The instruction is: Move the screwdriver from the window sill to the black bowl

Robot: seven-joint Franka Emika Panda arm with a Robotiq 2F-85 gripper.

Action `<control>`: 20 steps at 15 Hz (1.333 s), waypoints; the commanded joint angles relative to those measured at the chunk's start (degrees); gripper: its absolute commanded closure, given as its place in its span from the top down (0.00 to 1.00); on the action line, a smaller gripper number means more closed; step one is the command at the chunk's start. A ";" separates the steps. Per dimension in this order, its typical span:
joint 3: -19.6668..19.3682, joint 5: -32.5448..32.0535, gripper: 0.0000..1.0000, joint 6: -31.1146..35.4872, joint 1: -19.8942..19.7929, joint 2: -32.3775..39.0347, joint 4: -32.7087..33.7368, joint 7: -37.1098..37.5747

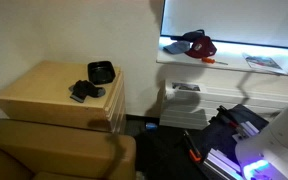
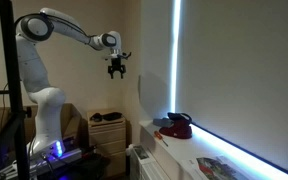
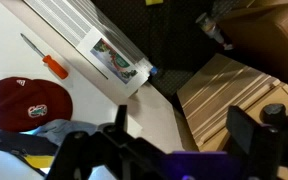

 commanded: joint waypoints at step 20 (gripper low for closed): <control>-12.93 5.59 1.00 24.08 -15.17 21.05 0.78 19.76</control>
